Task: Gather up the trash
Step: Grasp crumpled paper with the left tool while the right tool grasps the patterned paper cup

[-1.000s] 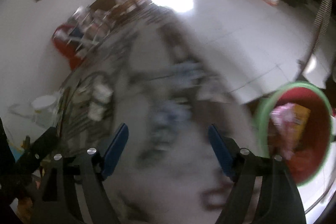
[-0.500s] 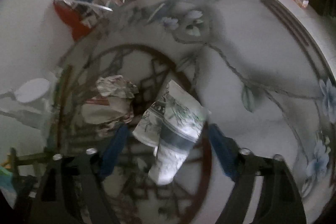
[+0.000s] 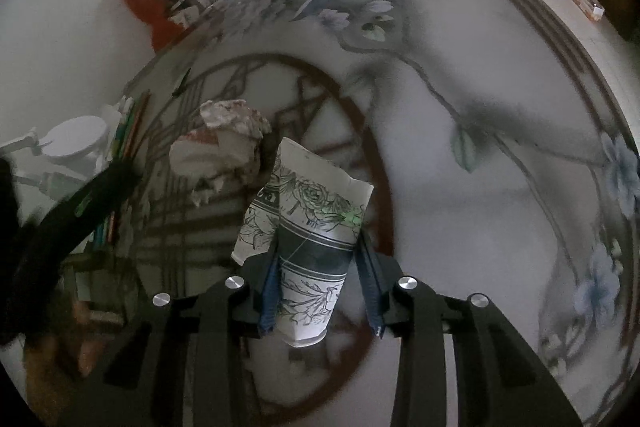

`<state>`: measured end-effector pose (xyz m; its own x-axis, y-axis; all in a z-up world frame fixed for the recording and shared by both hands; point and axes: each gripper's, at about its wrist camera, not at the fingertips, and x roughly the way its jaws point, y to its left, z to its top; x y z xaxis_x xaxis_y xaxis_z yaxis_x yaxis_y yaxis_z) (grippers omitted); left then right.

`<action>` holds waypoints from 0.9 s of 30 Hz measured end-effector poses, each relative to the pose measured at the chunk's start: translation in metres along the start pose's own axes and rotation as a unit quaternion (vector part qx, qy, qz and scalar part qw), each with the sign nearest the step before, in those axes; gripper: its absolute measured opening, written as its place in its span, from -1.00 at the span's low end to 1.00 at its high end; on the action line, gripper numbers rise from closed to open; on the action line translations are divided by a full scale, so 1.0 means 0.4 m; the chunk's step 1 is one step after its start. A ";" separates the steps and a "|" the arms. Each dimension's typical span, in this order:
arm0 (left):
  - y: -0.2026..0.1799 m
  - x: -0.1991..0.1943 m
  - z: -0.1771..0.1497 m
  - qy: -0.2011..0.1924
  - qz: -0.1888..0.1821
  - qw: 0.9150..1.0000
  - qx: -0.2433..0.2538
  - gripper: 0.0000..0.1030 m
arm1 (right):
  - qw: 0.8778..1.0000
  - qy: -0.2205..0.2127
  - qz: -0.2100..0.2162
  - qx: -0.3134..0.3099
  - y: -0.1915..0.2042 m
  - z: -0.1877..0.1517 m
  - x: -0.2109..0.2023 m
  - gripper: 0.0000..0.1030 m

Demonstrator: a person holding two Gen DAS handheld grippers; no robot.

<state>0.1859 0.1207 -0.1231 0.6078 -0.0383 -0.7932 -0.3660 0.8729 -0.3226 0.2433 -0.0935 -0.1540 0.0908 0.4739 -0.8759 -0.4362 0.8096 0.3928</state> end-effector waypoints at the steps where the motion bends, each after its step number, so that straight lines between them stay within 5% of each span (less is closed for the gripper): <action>1: -0.003 0.024 0.007 0.006 -0.003 1.000 -0.001 0.55 | 1.000 -0.003 0.001 0.002 -0.005 -0.009 -0.010 -0.35; 6: -0.021 0.120 0.023 0.042 -0.015 0.999 0.001 0.54 | 1.000 -0.016 -0.004 0.004 -0.016 -0.059 -0.058 -0.34; 9: -0.018 0.156 0.016 0.064 -0.021 0.998 -0.001 -0.06 | 1.000 -0.027 -0.005 0.005 -0.015 -0.074 -0.081 -0.34; 11: -0.015 0.156 0.009 0.069 -0.036 0.997 -0.009 -0.28 | 0.999 -0.036 -0.003 0.008 -0.013 -0.077 -0.100 -0.34; 27: -0.134 -0.272 -0.113 -0.062 -0.025 0.996 0.061 -0.39 | 0.987 -0.161 -0.030 0.004 0.001 -0.159 -0.358 -0.33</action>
<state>0.1076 0.0561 -0.0428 0.7077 -0.0295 -0.7059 -0.2491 0.9245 -0.2884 0.1733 -0.1830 -0.0464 0.3963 0.5092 -0.7640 -0.4145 0.8417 0.3460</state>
